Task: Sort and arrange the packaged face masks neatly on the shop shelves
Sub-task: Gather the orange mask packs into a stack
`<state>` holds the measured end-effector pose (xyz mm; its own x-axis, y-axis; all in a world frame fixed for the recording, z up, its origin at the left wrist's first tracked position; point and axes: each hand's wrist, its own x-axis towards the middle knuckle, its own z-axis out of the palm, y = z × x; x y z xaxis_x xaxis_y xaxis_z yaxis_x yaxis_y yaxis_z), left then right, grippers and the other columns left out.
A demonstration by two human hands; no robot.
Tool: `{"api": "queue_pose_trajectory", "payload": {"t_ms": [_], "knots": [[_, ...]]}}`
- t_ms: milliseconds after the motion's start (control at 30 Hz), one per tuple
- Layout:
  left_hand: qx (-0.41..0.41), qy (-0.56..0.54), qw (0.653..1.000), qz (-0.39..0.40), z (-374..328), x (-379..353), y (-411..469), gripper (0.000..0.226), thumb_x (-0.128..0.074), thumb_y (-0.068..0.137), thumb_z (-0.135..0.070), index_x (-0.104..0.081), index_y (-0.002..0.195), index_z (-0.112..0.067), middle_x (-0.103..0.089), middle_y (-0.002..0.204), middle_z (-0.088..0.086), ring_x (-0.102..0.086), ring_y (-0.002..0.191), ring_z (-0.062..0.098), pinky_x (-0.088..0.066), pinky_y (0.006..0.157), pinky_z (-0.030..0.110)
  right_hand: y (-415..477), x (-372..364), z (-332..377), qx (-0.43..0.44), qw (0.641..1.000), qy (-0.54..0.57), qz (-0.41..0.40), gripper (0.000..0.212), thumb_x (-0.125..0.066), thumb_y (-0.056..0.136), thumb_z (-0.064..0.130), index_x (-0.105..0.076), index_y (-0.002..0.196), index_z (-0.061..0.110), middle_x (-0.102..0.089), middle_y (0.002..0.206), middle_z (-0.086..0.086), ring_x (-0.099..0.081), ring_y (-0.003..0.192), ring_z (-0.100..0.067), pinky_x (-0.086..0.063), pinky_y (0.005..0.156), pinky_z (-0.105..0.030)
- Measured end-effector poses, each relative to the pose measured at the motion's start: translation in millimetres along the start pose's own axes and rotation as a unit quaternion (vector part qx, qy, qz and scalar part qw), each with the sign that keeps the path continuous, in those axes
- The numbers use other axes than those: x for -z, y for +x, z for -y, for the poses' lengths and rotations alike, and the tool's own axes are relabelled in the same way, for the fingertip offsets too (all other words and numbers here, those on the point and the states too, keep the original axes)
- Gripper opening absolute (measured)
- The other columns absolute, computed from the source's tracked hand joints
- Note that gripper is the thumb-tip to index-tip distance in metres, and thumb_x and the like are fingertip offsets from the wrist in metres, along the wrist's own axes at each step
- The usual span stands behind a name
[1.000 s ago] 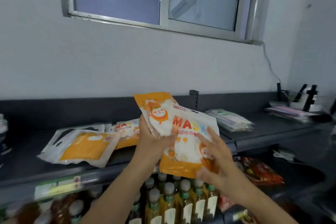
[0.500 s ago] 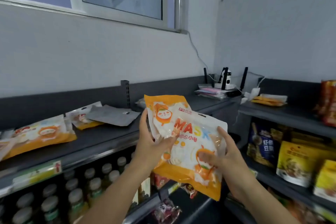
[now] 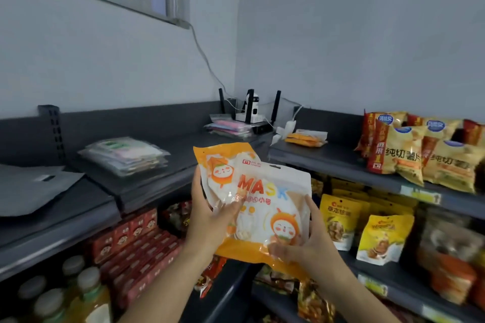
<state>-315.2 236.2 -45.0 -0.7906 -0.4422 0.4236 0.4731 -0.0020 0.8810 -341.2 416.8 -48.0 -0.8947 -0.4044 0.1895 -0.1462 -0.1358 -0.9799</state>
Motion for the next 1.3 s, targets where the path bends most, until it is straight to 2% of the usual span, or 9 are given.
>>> {"api": "queue_pose_trajectory", "payload": {"t_ms": [133, 300, 433, 600, 733, 867, 1033, 1133, 1300], "knots": [[0.013, -0.021, 0.999, 0.024, 28, -22, 51, 0.077, -0.075, 0.075, -0.009, -0.033, 0.108, -0.065, -0.055, 0.115, -0.027, -0.058, 0.094, -0.017, -0.055, 0.073, 0.018, 47, 20, -8, -0.009, 0.999, -0.026, -0.038, 0.118, -0.08, 0.055, -0.014, -0.019, 0.141, 0.039, -0.053, 0.112, 0.011, -0.062, 0.102, -0.016, -0.056, 0.083, -0.04], [0.016, -0.04, 0.996, 0.083, 60, -38, 117, 0.089, -0.076, 0.075, -0.011, -0.026, 0.141, -0.044, -0.05, 0.133, -0.019, -0.056, 0.112, -0.004, -0.054, 0.089, 0.032, 104, 38, -14, 0.009, 0.996, -0.028, -0.085, 0.114, -0.082, 0.051, -0.011, -0.023, 0.131, 0.045, -0.054, 0.12, 0.008, -0.062, 0.106, -0.016, -0.057, 0.08, -0.038], [0.025, -0.041, 0.993, 0.111, 87, -52, 162, 0.092, -0.08, 0.071, -0.021, -0.025, 0.14, -0.048, -0.046, 0.137, -0.021, -0.05, 0.121, -0.001, -0.051, 0.094, 0.039, 141, 53, -18, 0.018, 0.993, -0.036, -0.113, 0.107, -0.076, 0.058, -0.017, -0.027, 0.133, 0.042, -0.052, 0.115, 0.015, -0.062, 0.103, -0.016, -0.058, 0.072, -0.034], [0.002, -0.031, 0.991, 0.134, 115, -77, 195, 0.084, -0.074, 0.077, -0.013, -0.029, 0.14, -0.043, -0.047, 0.135, -0.024, -0.049, 0.12, -0.005, -0.049, 0.095, 0.032, 173, 75, -28, 0.018, 0.983, -0.082, -0.16, 0.105, -0.081, 0.058, -0.01, -0.028, 0.131, 0.043, -0.052, 0.112, 0.019, -0.063, 0.1, -0.012, -0.058, 0.072, -0.03], [0.01, -0.018, 0.992, 0.129, 136, -94, 217, 0.085, -0.077, 0.073, -0.023, -0.029, 0.141, -0.04, -0.048, 0.137, -0.016, -0.05, 0.122, 0.003, -0.049, 0.096, 0.039, 200, 96, -40, 0.015, 0.977, -0.118, -0.178, 0.103, -0.085, 0.057, -0.003, -0.03, 0.131, 0.044, -0.053, 0.118, 0.015, -0.062, 0.104, -0.014, -0.058, 0.079, -0.038], [-0.003, -0.026, 0.995, 0.098, 149, -118, 236, 0.073, -0.073, 0.077, -0.013, -0.038, 0.137, -0.035, -0.057, 0.128, -0.015, -0.057, 0.11, -0.003, -0.054, 0.079, 0.02, 234, 120, -49, 0.039, 0.979, -0.121, -0.162, 0.095, -0.08, 0.063, -0.005, -0.033, 0.131, 0.043, -0.056, 0.12, 0.012, -0.062, 0.104, -0.011, -0.058, 0.08, -0.034], [-0.02, -0.003, 0.998, 0.058, 165, -154, 269, 0.066, -0.069, 0.082, -0.009, -0.04, 0.134, -0.037, -0.059, 0.125, -0.016, -0.057, 0.112, -0.001, -0.051, 0.09, 0.033, 279, 160, -45, 0.082, 0.977, -0.122, -0.152, 0.088, -0.072, 0.072, -0.008, -0.038, 0.117, 0.059, -0.059, 0.118, 0.01, -0.063, 0.105, -0.014, -0.058, 0.079, -0.039], [-0.039, 0.006, 0.999, 0.024, 169, -176, 296, 0.066, -0.064, 0.085, -0.006, -0.038, 0.138, -0.036, -0.055, 0.131, -0.011, -0.055, 0.117, 0.008, -0.05, 0.093, 0.039, 307, 192, -32, 0.086, 0.978, -0.095, -0.162, 0.084, -0.069, 0.075, -0.008, -0.037, 0.127, 0.05, -0.06, 0.117, 0.007, -0.065, 0.102, -0.015, -0.058, 0.077, -0.038], [-0.05, 0.001, 0.998, -0.048, 179, -192, 326, 0.064, -0.062, 0.085, -0.001, -0.04, 0.135, -0.034, -0.058, 0.121, -0.014, -0.06, 0.106, 0.003, -0.054, 0.077, 0.023, 356, 257, -7, 0.089, 0.934, -0.232, -0.257, 0.09, -0.072, 0.077, 0.003, -0.024, 0.144, 0.039, -0.051, 0.127, 0.003, -0.057, 0.109, -0.016, -0.055, 0.085, -0.038]]}}
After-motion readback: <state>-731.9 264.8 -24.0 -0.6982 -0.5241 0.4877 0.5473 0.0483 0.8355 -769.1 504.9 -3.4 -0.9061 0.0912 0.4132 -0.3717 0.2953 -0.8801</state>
